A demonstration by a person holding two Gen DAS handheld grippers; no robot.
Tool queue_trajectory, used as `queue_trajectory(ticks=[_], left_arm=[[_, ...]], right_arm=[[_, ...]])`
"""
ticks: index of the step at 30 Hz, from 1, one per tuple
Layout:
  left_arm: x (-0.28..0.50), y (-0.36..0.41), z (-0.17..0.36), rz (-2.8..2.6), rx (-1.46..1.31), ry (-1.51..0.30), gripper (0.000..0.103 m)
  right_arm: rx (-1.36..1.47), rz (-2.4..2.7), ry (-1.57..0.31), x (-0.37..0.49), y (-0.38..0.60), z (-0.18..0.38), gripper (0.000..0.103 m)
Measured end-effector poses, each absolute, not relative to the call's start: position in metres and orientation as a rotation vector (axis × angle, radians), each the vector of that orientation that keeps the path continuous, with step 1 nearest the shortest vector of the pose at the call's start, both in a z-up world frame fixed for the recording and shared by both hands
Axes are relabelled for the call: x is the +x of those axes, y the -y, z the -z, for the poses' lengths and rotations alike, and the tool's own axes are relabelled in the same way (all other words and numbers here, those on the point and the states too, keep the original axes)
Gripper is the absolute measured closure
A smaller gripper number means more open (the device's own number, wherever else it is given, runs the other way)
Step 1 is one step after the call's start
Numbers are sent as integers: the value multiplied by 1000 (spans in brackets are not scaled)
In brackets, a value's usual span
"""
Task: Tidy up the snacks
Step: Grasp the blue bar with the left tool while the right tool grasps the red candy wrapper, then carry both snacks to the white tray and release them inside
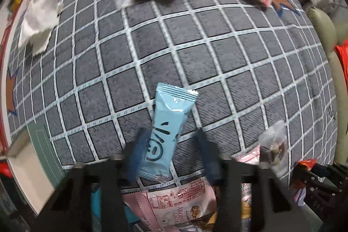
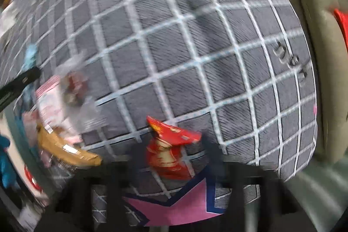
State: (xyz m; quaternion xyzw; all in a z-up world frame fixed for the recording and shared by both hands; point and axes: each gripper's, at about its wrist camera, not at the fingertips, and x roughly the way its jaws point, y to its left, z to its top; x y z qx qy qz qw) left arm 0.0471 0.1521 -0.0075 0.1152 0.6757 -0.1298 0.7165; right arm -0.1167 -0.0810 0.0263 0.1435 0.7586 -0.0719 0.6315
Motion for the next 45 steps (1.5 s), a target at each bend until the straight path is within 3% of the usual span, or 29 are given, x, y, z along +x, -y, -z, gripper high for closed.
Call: queue_trajectory(ticks=[1,16,32,45], left_arm=[[46,-151,7,299,258,-1504,77],[2,-216,-64,239,59,-1423,77],[-69,-382,-80,-64,-127,-1421,77],[-99,-436,-50,-153,-199,-1483,77]], right_arm=[[318,151,-1733,-119,79,-28,73],[459,-7,-1611,-127,75,-125,73],[182,-411,-1617,-71,-135,-91,73],[19,-660,-1651,-42,-302,-69,73]])
